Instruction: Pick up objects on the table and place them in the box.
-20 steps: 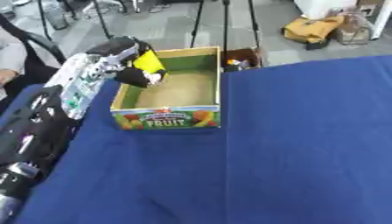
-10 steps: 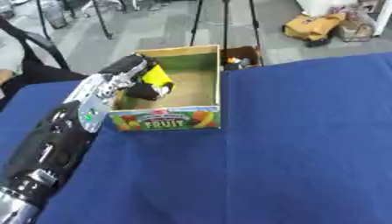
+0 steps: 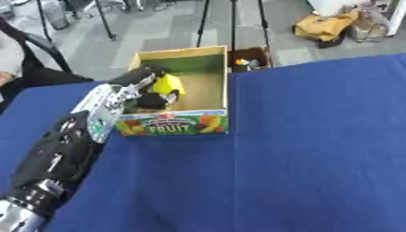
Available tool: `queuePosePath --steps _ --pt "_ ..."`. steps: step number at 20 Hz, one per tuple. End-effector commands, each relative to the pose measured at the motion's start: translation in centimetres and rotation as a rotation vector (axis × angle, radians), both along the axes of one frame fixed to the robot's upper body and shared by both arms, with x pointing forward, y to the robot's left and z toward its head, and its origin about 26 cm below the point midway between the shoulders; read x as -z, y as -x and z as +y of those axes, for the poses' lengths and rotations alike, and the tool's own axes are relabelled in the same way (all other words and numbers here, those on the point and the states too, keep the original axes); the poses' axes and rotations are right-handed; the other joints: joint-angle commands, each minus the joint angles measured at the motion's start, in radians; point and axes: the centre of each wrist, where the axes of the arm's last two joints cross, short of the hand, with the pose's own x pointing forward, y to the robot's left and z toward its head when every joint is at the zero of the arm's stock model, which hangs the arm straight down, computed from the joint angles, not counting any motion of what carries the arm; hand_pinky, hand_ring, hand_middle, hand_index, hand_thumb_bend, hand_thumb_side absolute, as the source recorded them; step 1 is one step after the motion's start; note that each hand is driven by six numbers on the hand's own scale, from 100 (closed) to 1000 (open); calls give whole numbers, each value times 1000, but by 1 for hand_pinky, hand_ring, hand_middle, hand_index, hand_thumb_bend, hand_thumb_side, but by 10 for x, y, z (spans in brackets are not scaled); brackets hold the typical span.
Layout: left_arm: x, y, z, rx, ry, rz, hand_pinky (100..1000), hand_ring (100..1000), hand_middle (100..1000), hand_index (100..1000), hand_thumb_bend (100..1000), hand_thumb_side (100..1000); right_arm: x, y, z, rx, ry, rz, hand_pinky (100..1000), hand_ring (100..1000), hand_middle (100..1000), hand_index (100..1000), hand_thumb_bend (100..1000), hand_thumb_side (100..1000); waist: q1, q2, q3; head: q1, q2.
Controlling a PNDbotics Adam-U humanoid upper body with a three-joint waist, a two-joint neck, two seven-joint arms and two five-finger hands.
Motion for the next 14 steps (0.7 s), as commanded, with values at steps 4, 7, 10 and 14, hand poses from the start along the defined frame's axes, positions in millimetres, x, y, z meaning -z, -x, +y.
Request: queuePosePath --steps 4,7,10,14 --pt "-20 8 2 -7 -61 -58 764 909 956 1000 638 800 -5 4 0 -8 -2 -25 705 793 472 808 218 656 -7 -38 0 -7 0" --pt "-27 12 -1 1 -51 -124 768 909 952 1000 685 835 -4 4 0 -5 -4 -21 705 793 473 808 215 655 -9 -44 2 -10 5" --pt "-38 19 -4 25 -41 -209 759 897 932 1000 652 884 -2 3 -2 7 -7 -10 705 793 475 808 210 653 -12 -56 14 -25 21" --pt "-61 37 -7 71 -35 -355 730 867 893 1000 527 909 3 3 -5 23 -9 1 706 793 482 809 192 646 -16 -81 37 -66 56"
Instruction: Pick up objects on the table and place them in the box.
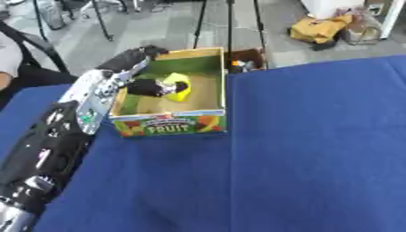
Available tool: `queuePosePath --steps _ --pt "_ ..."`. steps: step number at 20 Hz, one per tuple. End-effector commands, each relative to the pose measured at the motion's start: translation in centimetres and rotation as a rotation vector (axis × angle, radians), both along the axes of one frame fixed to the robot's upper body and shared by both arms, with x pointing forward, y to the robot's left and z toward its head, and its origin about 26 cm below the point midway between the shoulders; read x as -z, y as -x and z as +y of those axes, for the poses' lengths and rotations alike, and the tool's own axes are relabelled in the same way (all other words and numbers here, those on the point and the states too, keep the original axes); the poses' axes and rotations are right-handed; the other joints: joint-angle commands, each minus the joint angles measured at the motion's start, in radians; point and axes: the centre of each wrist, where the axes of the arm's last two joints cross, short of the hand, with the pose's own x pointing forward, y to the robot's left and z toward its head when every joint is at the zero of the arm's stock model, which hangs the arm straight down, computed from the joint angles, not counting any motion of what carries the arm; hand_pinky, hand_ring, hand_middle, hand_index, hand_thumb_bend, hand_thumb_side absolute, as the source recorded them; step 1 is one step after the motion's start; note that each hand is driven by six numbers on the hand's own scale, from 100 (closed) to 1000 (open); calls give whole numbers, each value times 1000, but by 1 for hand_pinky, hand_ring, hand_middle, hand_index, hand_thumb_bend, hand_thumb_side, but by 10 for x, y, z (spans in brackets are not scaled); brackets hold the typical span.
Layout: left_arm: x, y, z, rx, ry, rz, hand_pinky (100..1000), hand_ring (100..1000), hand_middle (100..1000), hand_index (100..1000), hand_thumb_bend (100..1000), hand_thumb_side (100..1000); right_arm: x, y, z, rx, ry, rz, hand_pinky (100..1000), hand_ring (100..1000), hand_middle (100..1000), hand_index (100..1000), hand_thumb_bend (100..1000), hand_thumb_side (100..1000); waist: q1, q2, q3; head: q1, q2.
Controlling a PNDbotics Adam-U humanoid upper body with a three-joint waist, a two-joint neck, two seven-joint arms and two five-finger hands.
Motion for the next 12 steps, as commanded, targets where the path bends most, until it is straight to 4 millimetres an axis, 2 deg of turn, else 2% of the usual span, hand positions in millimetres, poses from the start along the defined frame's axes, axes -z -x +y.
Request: queuePosePath --steps 1,2,5,7,12 --pt "-37 24 9 26 4 -167 723 857 881 1000 492 936 -3 3 -2 15 -3 -19 707 793 484 809 188 644 -10 -41 11 -34 28" --pt "-43 30 9 50 11 -208 720 850 872 1000 437 944 -2 3 -3 18 -5 -17 707 793 486 809 183 642 -12 -48 16 -44 36" --pt "-58 46 9 128 39 -329 708 829 846 1000 380 967 1 3 -2 23 -12 -11 709 794 494 810 163 634 -18 -70 29 -67 60" --pt "-65 57 10 179 68 -407 702 818 830 1000 373 984 4 3 -2 24 -18 -9 710 795 500 810 154 630 -25 -86 38 -77 75" --pt "-56 73 12 276 142 -521 688 798 802 962 343 1000 9 3 1 27 -31 -5 714 797 515 812 122 617 -42 -126 62 -93 106"
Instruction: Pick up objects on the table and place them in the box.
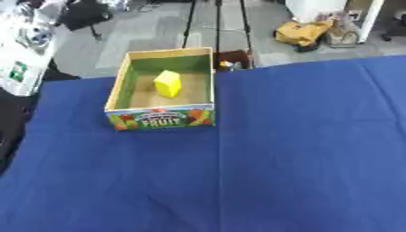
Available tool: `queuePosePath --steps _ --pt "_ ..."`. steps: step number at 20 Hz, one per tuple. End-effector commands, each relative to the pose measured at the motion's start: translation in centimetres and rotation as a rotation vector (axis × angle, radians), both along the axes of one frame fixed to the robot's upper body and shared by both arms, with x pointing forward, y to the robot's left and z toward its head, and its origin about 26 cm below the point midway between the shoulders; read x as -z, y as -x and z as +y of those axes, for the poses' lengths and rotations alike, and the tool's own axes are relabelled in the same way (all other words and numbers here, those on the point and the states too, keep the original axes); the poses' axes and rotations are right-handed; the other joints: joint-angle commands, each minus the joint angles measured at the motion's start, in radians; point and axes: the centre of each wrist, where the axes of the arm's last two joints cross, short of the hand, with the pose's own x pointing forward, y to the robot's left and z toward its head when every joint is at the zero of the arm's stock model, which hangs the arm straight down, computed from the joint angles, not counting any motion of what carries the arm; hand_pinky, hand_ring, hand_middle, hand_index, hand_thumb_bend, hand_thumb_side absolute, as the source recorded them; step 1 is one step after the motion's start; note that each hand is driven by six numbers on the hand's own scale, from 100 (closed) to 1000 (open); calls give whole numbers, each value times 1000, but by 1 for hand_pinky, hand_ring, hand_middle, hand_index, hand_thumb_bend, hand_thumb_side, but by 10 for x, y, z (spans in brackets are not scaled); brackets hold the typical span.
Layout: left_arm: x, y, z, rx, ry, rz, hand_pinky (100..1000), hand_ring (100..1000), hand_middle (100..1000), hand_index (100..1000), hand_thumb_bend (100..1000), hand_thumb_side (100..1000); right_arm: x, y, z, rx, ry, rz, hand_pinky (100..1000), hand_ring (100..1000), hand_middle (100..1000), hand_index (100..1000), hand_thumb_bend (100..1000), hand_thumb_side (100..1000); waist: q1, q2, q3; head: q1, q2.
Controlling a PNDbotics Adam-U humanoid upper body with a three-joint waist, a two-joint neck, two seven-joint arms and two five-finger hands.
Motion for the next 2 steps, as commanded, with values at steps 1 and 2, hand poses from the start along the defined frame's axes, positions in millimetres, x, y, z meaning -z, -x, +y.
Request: queuePosePath --steps 1,2 --pt "-9 19 2 49 34 -104 684 792 796 958 334 1000 -2 3 1 6 -7 -25 716 797 520 812 114 613 -9 -42 10 -13 23" --pt "-2 19 -1 66 47 -105 682 789 792 956 320 1000 -1 3 2 6 -9 -24 717 798 524 812 106 610 -13 -51 16 -20 28"
